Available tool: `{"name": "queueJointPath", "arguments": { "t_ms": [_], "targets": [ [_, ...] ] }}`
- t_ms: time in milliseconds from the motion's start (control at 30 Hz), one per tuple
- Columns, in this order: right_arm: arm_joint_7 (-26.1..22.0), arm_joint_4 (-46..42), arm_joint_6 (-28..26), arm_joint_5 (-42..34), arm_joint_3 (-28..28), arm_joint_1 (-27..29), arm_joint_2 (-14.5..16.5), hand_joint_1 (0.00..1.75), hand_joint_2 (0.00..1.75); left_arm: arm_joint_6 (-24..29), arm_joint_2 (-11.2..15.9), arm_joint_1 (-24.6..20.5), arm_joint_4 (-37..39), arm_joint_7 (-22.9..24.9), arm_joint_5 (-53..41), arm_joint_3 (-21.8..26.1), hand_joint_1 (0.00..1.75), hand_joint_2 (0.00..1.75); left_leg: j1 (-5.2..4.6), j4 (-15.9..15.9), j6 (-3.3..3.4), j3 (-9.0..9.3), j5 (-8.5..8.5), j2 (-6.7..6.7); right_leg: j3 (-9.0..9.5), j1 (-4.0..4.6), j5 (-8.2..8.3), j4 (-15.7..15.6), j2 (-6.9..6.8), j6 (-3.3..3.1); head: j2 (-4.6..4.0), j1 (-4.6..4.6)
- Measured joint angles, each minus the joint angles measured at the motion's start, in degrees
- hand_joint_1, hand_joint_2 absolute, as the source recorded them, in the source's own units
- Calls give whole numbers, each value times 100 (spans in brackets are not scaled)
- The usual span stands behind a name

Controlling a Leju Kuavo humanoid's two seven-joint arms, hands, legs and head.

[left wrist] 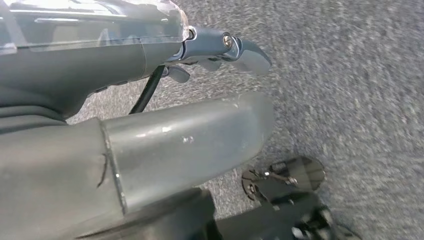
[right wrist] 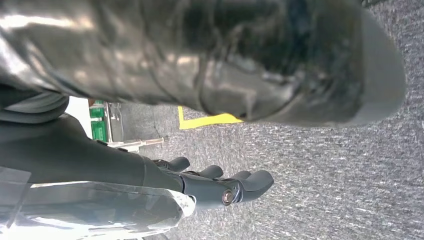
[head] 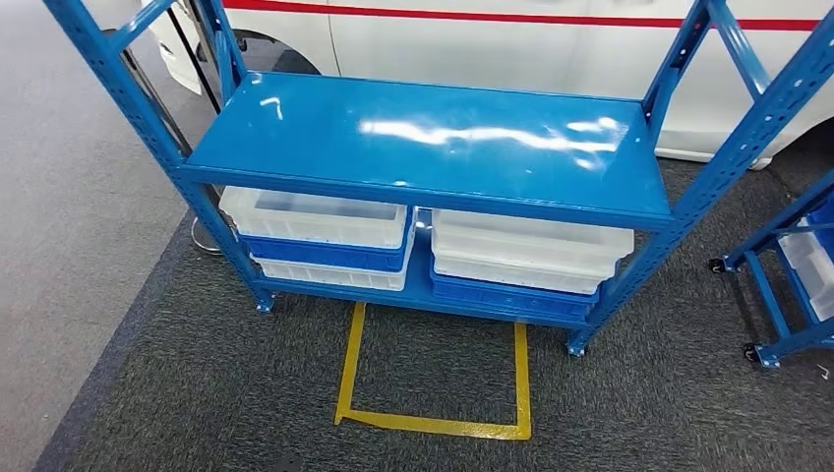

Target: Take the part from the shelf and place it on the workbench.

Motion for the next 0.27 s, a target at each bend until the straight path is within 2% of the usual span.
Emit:
{"name": "queueJointPath", "arguments": {
  "t_ms": [67, 100, 133, 167, 200, 267],
  "targets": [
    [-27, 0, -22, 46, 0, 2, 3, 0, 87, 1, 1, -15, 0, -15, 2, 4, 0, 0, 24, 295, -49, -101, -226, -261, 13, -34, 23, -31, 94, -82, 0, -11],
    [-9, 0, -31, 47, 1, -3, 4, 0, 131, 1, 1, -11, 0, -19, 2, 5, 0, 44, 37, 610, -63, -244, -412, -441, 11, -39, 26, -36, 131, -110, 0, -16],
    [32, 0, -36, 38, 0, -8, 5, 0, 175, -5, 1, -4, 1, -11, 2, 7, 0, 87, 38, 1003, -68, -441, -609, -561, 5, -37, 25, -34, 173, -131, 0, -21],
    [80, 0, -34, 29, -1, -11, 4, 0, 175, -24, 1, 7, 1, 23, 8, 9, 0, 131, 39, 1368, -70, -634, -741, -611, 3, -29, 21, -29, 221, -140, 0, -21],
    [122, 0, -24, 28, -1, -12, 4, 0, 175, -53, 1, 18, 2, 75, 25, 15, 0, 175, 39, 1590, -65, -770, -767, -629, 5, -19, 17, -24, 270, -146, 0, -20],
    [174, 0, 5, 39, -2, -10, 3, 0, 175, -108, 1, 31, 2, 183, 59, 36, 0, 175, 38, 1584, -44, -828, -604, -637, 17, -2, 10, -15, 341, -149, 0, -21]
  ]
}}
